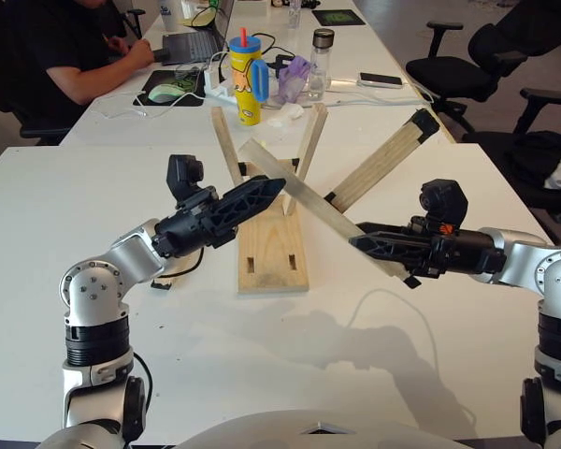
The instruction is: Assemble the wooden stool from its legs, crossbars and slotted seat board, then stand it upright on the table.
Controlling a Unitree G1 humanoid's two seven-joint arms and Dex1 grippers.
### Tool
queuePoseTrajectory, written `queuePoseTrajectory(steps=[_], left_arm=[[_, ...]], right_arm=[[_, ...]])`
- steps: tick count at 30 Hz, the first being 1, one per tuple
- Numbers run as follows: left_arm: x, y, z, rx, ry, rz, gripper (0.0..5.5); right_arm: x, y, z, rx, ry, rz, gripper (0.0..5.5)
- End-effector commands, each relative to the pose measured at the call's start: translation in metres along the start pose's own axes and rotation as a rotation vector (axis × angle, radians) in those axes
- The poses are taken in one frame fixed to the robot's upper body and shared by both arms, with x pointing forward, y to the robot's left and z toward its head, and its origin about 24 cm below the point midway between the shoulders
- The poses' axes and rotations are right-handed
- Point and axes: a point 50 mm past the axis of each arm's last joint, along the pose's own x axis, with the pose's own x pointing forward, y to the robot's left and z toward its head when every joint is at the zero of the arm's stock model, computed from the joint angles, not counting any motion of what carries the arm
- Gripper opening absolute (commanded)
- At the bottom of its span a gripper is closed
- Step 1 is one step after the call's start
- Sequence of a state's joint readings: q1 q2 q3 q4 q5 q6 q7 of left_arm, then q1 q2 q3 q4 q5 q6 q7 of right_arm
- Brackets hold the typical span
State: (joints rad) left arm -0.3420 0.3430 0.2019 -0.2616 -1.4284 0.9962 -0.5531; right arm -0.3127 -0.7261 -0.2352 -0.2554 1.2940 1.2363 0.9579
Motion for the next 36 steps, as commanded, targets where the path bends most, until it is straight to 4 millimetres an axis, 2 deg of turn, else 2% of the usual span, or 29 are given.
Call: queuePoseTrajectory(steps=[1,3,5,19,23,24,32,34,36], left_arm=[[0.004,-0.004,-0.003,-0.003,0.047,-0.019,4.74],[0.004,-0.004,-0.005,-0.006,0.066,-0.021,4.74],[0.005,-0.005,-0.007,-0.007,0.074,-0.021,4.48],[-0.002,-0.005,-0.011,-0.021,0.111,-0.007,2.17],[-0.007,-0.002,-0.013,-0.014,0.122,0.024,2.05],[-0.008,-0.002,-0.013,-0.011,0.125,0.030,2.05],[-0.027,0.002,-0.009,0.007,0.120,0.103,2.05],[-0.036,0.001,-0.007,0.026,0.132,0.137,2.05],[-0.052,-0.002,0.004,0.057,0.138,0.185,2.05]], right_arm=[[0.001,0.004,-0.003,-0.004,0.031,0.014,2.05],[0.001,0.004,-0.004,0.002,0.034,0.016,2.05],[0.001,0.004,-0.005,0.006,0.040,0.020,2.05],[0.001,0.002,-0.013,0.024,0.050,0.010,2.05],[0.000,-0.003,-0.012,0.038,0.015,-0.007,2.05],[-0.001,-0.005,-0.010,0.056,-0.013,-0.014,2.41],[-0.011,-0.010,-0.010,0.101,-0.124,-0.036,3.65],[-0.015,-0.018,-0.014,0.085,-0.117,-0.122,3.92],[-0.019,-0.030,-0.025,0.035,-0.057,-0.252,4.27]])
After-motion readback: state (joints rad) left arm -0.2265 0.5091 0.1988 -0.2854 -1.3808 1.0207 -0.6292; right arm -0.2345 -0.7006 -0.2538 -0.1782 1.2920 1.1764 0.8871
